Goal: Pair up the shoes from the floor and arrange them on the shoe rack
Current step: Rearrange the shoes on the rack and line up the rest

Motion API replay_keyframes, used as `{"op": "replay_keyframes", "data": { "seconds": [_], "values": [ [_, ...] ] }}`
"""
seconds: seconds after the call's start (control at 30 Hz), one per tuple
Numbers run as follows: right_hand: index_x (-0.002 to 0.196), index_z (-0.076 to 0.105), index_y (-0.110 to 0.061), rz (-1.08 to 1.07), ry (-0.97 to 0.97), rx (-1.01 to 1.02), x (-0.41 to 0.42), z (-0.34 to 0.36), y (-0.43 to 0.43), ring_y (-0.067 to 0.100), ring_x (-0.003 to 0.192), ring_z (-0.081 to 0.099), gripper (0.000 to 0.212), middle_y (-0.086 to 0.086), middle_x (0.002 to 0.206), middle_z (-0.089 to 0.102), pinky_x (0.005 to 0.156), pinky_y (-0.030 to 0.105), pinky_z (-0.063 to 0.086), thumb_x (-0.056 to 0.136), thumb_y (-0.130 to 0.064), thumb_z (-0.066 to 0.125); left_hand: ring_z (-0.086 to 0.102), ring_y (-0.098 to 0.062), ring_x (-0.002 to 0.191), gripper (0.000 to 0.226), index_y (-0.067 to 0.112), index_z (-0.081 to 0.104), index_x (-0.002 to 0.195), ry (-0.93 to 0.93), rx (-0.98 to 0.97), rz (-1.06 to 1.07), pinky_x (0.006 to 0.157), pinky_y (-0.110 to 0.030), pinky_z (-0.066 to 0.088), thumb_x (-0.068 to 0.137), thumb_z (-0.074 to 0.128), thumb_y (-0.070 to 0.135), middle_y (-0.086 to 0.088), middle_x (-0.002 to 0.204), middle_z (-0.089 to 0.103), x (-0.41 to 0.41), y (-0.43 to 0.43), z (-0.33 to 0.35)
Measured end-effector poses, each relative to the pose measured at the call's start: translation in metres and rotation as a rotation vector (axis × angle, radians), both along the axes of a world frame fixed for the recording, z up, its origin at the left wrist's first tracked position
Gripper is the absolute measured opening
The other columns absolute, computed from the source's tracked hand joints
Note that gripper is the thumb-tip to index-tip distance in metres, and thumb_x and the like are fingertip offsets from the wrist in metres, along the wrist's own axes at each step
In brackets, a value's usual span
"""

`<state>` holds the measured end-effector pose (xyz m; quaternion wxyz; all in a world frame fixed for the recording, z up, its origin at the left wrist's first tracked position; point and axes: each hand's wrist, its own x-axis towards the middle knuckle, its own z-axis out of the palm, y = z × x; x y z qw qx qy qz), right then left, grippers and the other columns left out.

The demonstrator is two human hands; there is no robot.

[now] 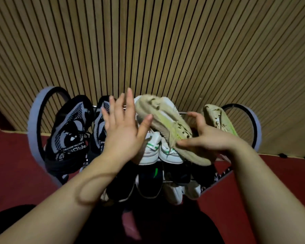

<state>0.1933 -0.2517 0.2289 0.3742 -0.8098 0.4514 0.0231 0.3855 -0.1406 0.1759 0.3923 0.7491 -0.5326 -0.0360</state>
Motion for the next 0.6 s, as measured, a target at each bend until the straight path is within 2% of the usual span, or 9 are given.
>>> {"op": "replay_keyframes", "data": {
  "seconds": [0.03, 0.1, 0.17, 0.23, 0.33, 0.43, 0.5, 0.6],
  "values": [
    [0.146, -0.001, -0.032, 0.015, 0.046, -0.036, 0.012, -0.003, -0.004, 0.019, 0.122, 0.048, 0.107, 0.001, 0.137, 0.044, 0.111, 0.035, 0.032, 0.071, -0.05, 0.073, -0.017, -0.022, 0.144, 0.087, 0.027, -0.013, 0.149, -0.058, 0.024, 0.041, 0.109, -0.039, -0.021, 0.078, 0.007, 0.072, -0.005, 0.159, 0.001, 0.006, 0.002, 0.002],
    [0.147, -0.008, -0.035, 0.047, 0.116, -0.158, 0.037, -0.015, -0.009, 0.023, 0.138, 0.03, 0.118, 0.007, 0.153, 0.027, 0.116, 0.042, 0.021, 0.064, -0.065, 0.069, -0.01, -0.029, 0.145, 0.085, 0.026, -0.002, 0.151, -0.215, 0.216, 0.11, 0.111, -0.048, -0.017, 0.079, 0.004, 0.072, -0.009, 0.158, 0.007, 0.018, 0.004, -0.002],
    [0.148, -0.01, -0.032, 0.069, 0.155, -0.212, 0.055, -0.02, -0.013, 0.025, 0.144, 0.016, 0.121, 0.009, 0.158, 0.01, 0.118, 0.041, 0.016, 0.065, -0.062, 0.072, -0.007, -0.03, 0.146, 0.075, 0.027, 0.003, 0.152, -0.347, 0.511, 0.115, 0.111, -0.056, -0.012, 0.089, 0.009, 0.068, -0.007, 0.159, 0.009, 0.024, 0.005, -0.009],
    [0.148, -0.011, -0.032, 0.148, 0.21, -0.275, 0.06, -0.015, -0.016, 0.027, 0.144, 0.015, 0.123, 0.011, 0.157, 0.009, 0.117, 0.038, 0.018, 0.066, -0.054, 0.077, -0.003, -0.03, 0.146, 0.073, 0.028, 0.007, 0.151, -0.355, 0.694, 0.058, 0.111, -0.059, -0.008, 0.09, 0.014, 0.067, -0.002, 0.159, 0.009, 0.027, 0.005, -0.016],
    [0.148, -0.012, -0.03, 0.329, 0.329, -0.487, 0.051, 0.009, -0.025, 0.029, 0.141, 0.016, 0.126, 0.012, 0.152, 0.017, 0.117, 0.038, 0.014, 0.065, -0.045, 0.081, -0.003, -0.031, 0.146, 0.075, 0.033, 0.008, 0.15, -0.356, 0.733, 0.003, 0.112, -0.06, -0.002, 0.087, 0.018, 0.072, -0.001, 0.159, 0.006, 0.029, 0.005, -0.021],
    [0.15, -0.001, -0.029, 0.506, 0.366, -0.632, 0.046, 0.027, -0.035, 0.027, 0.145, 0.0, 0.11, 0.008, 0.155, 0.012, 0.116, 0.041, -0.004, 0.072, -0.03, 0.077, -0.003, -0.03, 0.146, 0.087, 0.036, 0.001, 0.15, -0.356, 0.74, -0.036, 0.114, -0.057, -0.001, 0.079, 0.025, 0.08, 0.0, 0.16, 0.004, 0.034, 0.008, -0.018],
    [0.15, 0.005, -0.029, 0.587, 0.388, -0.641, 0.048, 0.028, -0.04, 0.024, 0.145, -0.008, 0.096, 0.001, 0.158, 0.007, 0.115, 0.04, -0.007, 0.08, -0.024, 0.071, -0.005, -0.029, 0.146, 0.098, 0.037, -0.004, 0.149, -0.321, 0.758, -0.084, 0.116, -0.055, -0.001, 0.072, 0.033, 0.084, 0.002, 0.16, 0.002, 0.04, 0.01, -0.016],
    [0.151, 0.004, -0.025, 0.559, 0.475, -0.468, 0.062, 0.02, -0.038, 0.023, 0.146, 0.003, 0.091, 0.002, 0.159, 0.007, 0.117, 0.038, 0.003, 0.084, -0.022, 0.067, -0.009, -0.03, 0.145, 0.109, 0.04, -0.009, 0.148, -0.328, 0.798, -0.137, 0.116, -0.055, -0.003, 0.064, 0.041, 0.087, 0.001, 0.16, -0.004, 0.044, 0.013, -0.014]
  ]
}}
